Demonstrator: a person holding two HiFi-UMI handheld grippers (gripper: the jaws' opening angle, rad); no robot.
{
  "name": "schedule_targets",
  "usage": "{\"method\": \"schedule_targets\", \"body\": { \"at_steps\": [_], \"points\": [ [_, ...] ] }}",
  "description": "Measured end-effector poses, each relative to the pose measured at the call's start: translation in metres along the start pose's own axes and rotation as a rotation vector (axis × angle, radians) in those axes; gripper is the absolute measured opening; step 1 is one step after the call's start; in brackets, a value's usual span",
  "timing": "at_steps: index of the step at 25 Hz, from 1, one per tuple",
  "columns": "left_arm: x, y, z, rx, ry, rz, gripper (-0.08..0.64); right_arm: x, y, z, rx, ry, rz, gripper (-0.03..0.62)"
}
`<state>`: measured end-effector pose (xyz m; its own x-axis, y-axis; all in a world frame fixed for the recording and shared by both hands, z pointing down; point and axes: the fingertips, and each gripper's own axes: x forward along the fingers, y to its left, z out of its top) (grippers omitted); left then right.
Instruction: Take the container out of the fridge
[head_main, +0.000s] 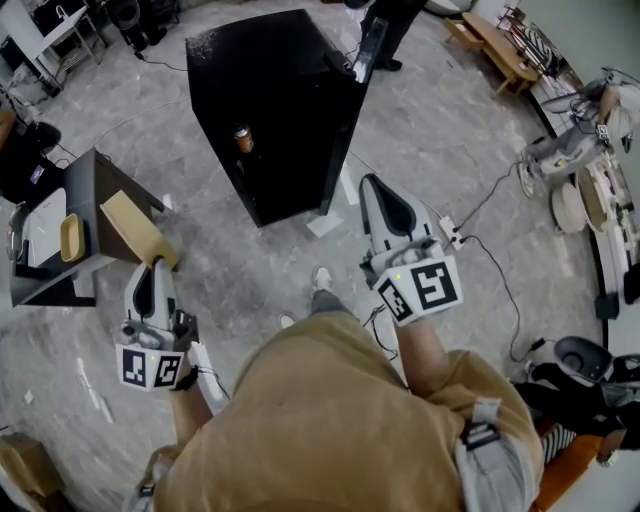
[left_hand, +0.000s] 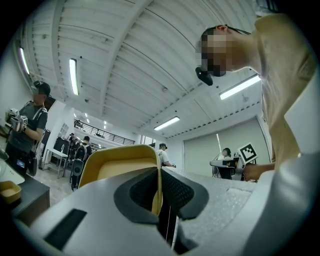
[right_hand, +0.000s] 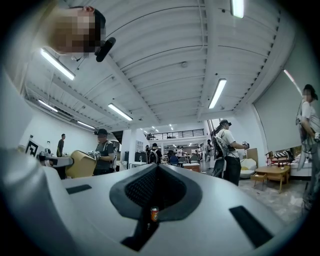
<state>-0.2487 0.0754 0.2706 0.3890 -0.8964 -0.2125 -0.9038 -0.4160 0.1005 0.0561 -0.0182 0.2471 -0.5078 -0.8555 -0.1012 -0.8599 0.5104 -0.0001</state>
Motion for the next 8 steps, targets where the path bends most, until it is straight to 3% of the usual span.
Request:
{"method": "schedule_targets", "body": {
  "at_steps": [8],
  "points": [
    [-0.0020,-0.0025,0.0006,0.008,-0.011,0.009,0.018,-0.0072,-0.0050,-0.0002,-0.009,-0.001,0.000,0.002]
  ]
}}
